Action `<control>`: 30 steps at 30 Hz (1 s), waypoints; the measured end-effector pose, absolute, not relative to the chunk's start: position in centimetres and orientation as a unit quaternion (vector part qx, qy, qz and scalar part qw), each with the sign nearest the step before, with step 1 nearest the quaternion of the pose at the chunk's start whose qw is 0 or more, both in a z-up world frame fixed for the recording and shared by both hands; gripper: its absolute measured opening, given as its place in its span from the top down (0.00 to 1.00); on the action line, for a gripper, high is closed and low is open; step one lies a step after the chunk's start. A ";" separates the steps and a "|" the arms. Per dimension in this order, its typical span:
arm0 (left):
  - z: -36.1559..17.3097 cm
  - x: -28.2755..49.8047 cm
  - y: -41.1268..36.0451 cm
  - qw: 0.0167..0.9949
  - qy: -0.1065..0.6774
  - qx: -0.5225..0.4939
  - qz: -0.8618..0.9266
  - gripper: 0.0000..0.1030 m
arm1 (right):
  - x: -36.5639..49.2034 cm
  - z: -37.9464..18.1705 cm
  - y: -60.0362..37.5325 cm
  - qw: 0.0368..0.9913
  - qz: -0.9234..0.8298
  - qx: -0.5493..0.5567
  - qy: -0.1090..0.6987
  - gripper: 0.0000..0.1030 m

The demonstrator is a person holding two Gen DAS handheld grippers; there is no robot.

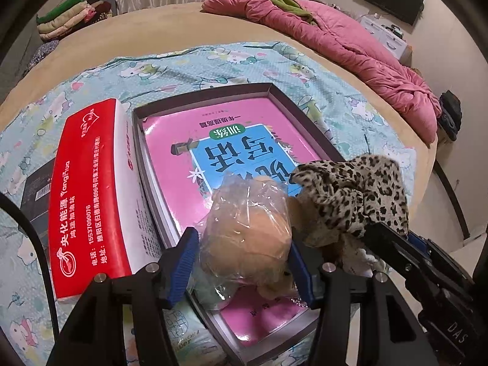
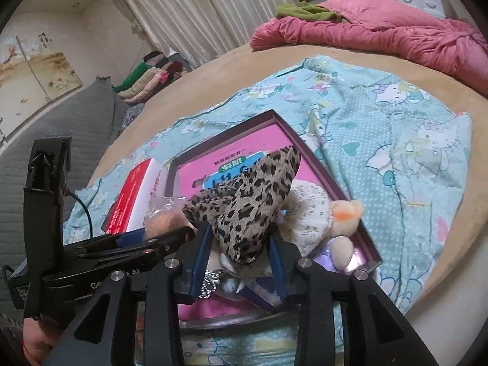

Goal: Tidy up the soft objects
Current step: 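Lower the bun and scrunchie into the pink box and open both grippers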

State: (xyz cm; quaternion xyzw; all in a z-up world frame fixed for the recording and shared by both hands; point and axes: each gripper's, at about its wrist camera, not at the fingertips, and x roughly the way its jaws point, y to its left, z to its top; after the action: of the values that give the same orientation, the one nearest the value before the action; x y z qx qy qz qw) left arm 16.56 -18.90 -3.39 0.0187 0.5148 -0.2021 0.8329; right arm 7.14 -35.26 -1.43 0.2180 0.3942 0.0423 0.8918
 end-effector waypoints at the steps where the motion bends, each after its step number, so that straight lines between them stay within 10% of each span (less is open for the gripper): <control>1: -3.4 16.6 -18.8 0.832 0.516 0.015 -0.203 0.43 | 7.1 -1.5 -35.4 0.891 0.040 0.221 0.395 0.55; 30: -2.3 15.1 -17.7 0.837 0.507 0.002 -0.205 0.33 | 5.7 0.1 -36.0 0.898 0.007 0.215 0.385 0.31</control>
State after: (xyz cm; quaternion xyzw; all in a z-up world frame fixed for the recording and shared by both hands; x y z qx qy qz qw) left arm 15.05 -17.75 -2.28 0.0017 0.5068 -0.2052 0.8373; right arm 5.67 -35.97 0.08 0.2150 0.3845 0.0069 0.8977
